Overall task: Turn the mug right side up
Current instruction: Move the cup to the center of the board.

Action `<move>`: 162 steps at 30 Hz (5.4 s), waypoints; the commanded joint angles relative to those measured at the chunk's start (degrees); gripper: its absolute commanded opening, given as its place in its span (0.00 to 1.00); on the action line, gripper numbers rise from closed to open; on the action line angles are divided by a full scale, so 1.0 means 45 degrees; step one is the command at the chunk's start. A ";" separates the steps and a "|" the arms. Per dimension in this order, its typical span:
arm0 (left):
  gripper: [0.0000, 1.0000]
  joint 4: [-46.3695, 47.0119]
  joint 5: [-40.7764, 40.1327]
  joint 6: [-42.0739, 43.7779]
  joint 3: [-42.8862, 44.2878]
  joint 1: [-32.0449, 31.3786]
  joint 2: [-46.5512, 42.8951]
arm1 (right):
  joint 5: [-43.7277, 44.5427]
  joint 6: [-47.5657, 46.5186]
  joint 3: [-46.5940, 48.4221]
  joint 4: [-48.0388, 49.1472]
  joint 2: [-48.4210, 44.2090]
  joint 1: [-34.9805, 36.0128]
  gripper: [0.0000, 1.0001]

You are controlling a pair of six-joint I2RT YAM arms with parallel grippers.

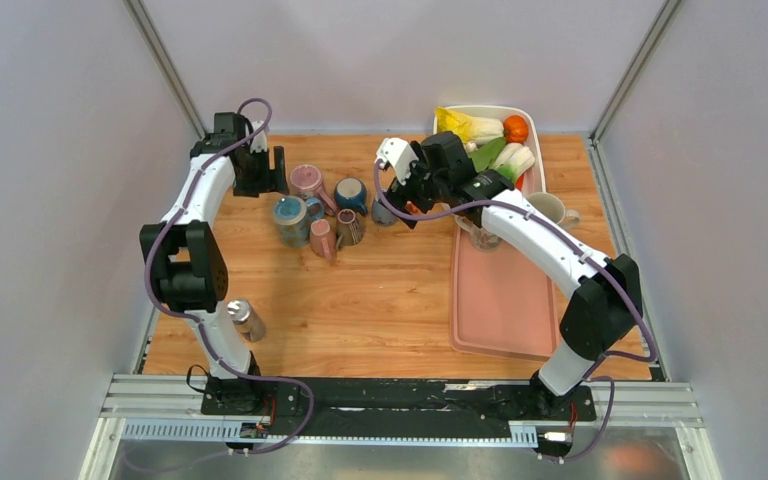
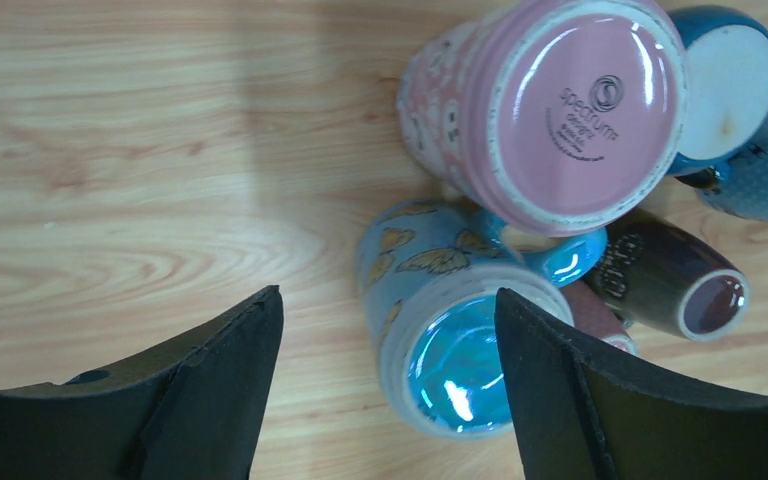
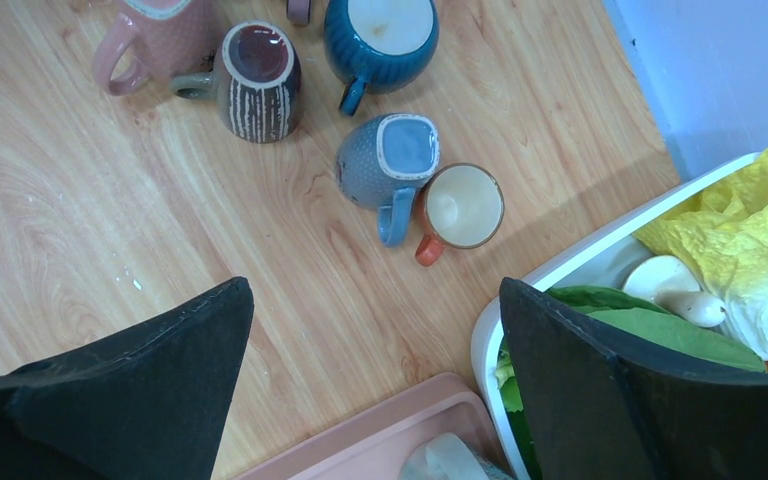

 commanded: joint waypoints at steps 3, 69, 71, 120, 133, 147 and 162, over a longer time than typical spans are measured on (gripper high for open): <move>0.79 -0.0125 0.2472 -0.0304 0.0488 -0.0024 0.0433 | -0.0231 0.0098 0.0468 0.0321 -0.0188 0.0049 1.00; 0.61 0.0585 0.4218 0.1065 -0.3479 0.0408 -0.2184 | -0.0288 -0.0579 -0.1337 0.0317 -0.1229 0.0050 1.00; 0.60 0.0479 0.4176 0.1461 -0.3873 0.0403 -0.2420 | -0.0335 -0.0591 -0.1367 0.0315 -0.1187 0.0050 1.00; 0.37 -0.1887 0.6102 0.7175 -0.6892 0.0634 -0.4967 | -0.0481 -0.0642 -0.1871 0.0183 -0.1222 0.0050 1.00; 0.33 -0.2531 0.5961 0.8182 -0.7480 -0.2285 -0.5341 | -0.0614 -0.0827 -0.2009 0.0012 -0.1302 0.0049 1.00; 0.33 -0.0738 0.6117 0.6593 -0.2999 -0.5163 -0.2268 | -0.7063 -0.4324 -0.3695 -0.0412 -0.1185 -0.1062 1.00; 0.62 0.0979 0.4410 0.0481 -0.4141 -0.3055 -0.6778 | -0.7295 -0.1442 -0.4169 0.3004 0.0414 0.0144 0.98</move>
